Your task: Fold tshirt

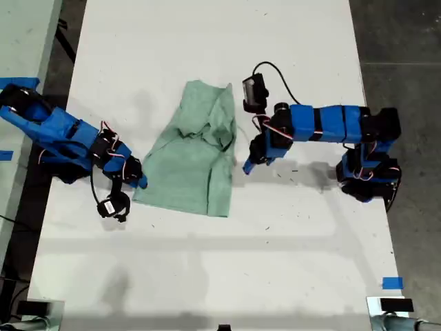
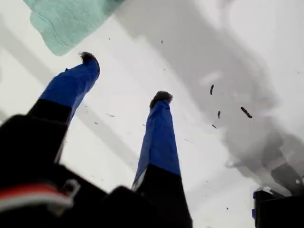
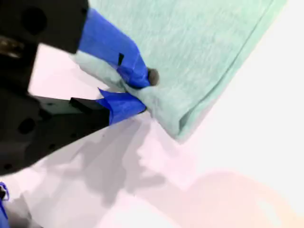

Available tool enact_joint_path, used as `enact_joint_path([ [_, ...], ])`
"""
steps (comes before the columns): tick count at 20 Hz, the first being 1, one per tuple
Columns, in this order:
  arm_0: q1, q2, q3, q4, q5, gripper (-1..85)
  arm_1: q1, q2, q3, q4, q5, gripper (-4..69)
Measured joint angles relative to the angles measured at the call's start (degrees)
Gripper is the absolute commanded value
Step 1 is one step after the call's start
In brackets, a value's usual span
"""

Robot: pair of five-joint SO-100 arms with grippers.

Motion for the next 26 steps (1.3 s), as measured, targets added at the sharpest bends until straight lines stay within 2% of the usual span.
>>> enact_joint_path([
  [4, 0.00, -22.76, -25.84, 20.30, 1.93, 0.1, 0.00, 0.26, 0.00, -0.88, 0.35, 25.9],
  [5, 0.00, -25.75, -31.73, 22.85, 2.46, 0.1, 0.00, 0.26, 0.09, -0.88, 0.00, 25.9],
  [12, -0.70, -35.51, -56.60, 25.84, 9.67, 0.1, -0.44, 0.26, 0.97, -1.14, 0.26, 25.9],
  [15, -2.02, -43.33, -64.42, 20.65, 14.68, 0.1, -0.79, 0.26, 1.05, -1.41, 0.44, 25.9],
  [18, -4.04, -53.44, -73.74, 18.90, 19.86, 0.1, -1.76, 0.26, 2.29, -1.41, 1.32, 25.9],
  [20, -5.45, -60.91, -80.86, 19.42, 22.50, 24.0, -2.46, 0.97, 2.99, -1.49, 2.20, 25.9],
  [22, -5.98, -63.98, -86.13, 21.97, 23.99, 29.6, -2.81, 2.20, 3.16, -1.49, 2.81, 25.9],
  [26, -6.24, -63.54, -89.47, 31.20, 24.35, 32.3, -2.99, 2.55, 3.25, -1.49, 3.60, 25.8],
])
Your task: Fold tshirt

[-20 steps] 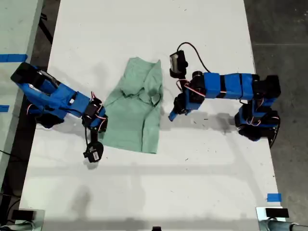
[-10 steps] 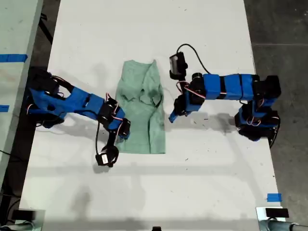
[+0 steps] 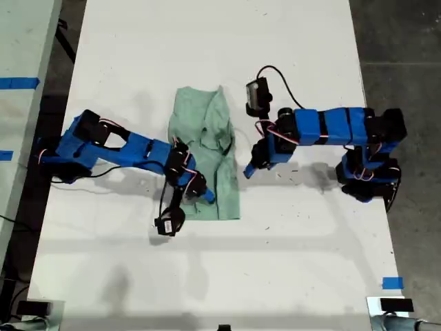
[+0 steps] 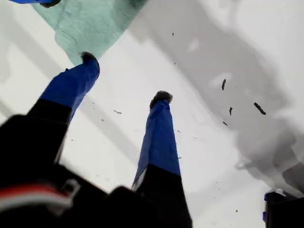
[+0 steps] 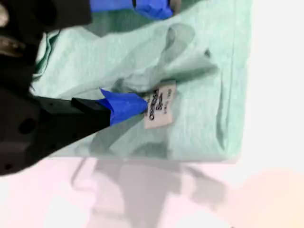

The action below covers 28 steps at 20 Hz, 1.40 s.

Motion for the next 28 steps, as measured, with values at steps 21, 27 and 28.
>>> enact_joint_path([
  [21, 11.60, 24.70, 31.20, -16.26, -20.92, 24.6, -11.95, -25.58, -10.46, -19.34, 8.96, 32.6],
  [27, 11.69, 19.51, 31.20, -19.07, -20.83, 26.3, -11.95, -30.06, -12.30, -20.04, 9.14, 32.5],
  [28, 11.69, 18.98, 31.20, -19.07, -20.21, 25.7, -11.95, -30.50, -12.30, -20.39, 9.14, 32.1],
])
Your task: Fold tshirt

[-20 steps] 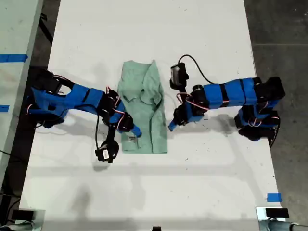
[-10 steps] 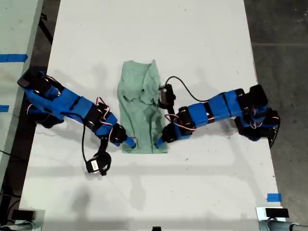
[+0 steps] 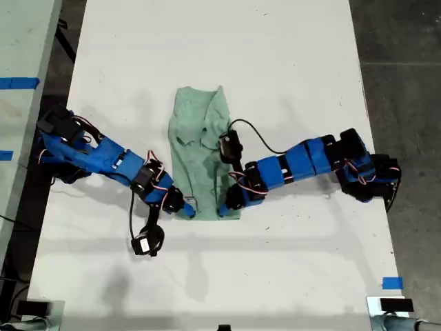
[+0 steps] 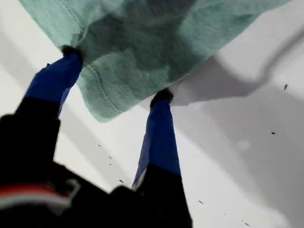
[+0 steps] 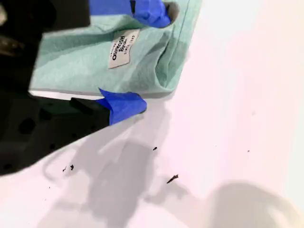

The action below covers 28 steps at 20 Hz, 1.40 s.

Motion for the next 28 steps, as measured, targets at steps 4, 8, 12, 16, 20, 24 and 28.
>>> enact_joint_path([
  [4, 0.00, -3.16, 0.00, -0.09, 3.52, 22.8, 0.00, -1.67, -0.26, -1.23, 0.18, 29.7],
  [8, 0.09, -3.78, -0.09, 0.09, 7.21, 6.9, -0.35, -3.16, -2.37, -3.52, 0.62, 5.0],
  [12, -0.70, -4.13, -0.35, -0.79, 8.70, 0.1, -1.41, -3.25, -3.34, -3.69, 0.62, -1.3],
  [16, -0.88, -4.39, -2.55, 1.23, 8.70, 0.1, -1.85, -3.08, -3.34, -3.69, 0.26, -1.2],
  [20, 1.23, -6.15, -14.77, 7.56, 9.84, 0.1, -5.10, -2.20, -5.54, 1.14, 0.26, -1.2],
  [24, 3.78, -8.44, -31.55, 12.83, 13.36, 0.1, -8.61, 5.27, -10.72, 8.09, -0.26, -1.2],
  [28, 0.35, -6.33, -32.78, 15.21, 18.37, 0.1, -1.93, 9.93, -10.81, 9.76, -7.03, -1.2],
])
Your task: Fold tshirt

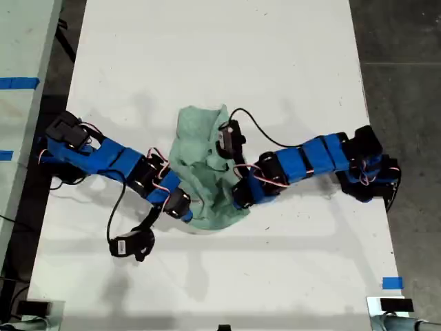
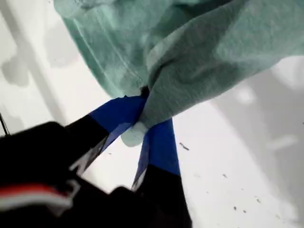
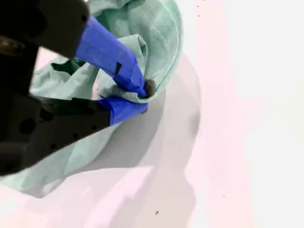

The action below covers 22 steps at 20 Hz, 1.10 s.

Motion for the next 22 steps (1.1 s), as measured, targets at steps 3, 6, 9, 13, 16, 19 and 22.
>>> enact_joint_path([
  [3, -7.82, 3.78, -0.09, 3.52, 4.83, 0.1, 8.88, 0.00, 0.00, -0.53, -7.03, -1.2],
  [6, -18.72, 4.22, 0.53, 5.36, 11.43, 0.1, 18.19, -0.09, 0.00, -2.64, -12.48, -1.2],
  [9, -28.39, 4.39, 1.41, 7.56, 16.61, 0.1, 25.40, -0.09, 0.00, -4.22, -16.00, -1.2],
  [13, -36.21, 5.45, 6.06, 7.47, 21.09, 0.1, 31.64, -0.62, 0.00, -6.77, -18.46, -1.5],
  [16, -39.99, 5.54, 9.32, 5.89, 21.88, 5.4, 34.37, -3.60, 0.00, -8.88, -19.25, 4.2],
  [19, -44.21, 5.54, 13.89, 3.08, 21.97, 27.1, 37.18, -5.71, 0.00, -9.58, -19.42, 43.9],
  [22, -48.87, 10.11, 18.63, 2.55, 21.09, 31.6, 41.84, -5.71, 0.00, -6.77, -20.57, 38.4],
])
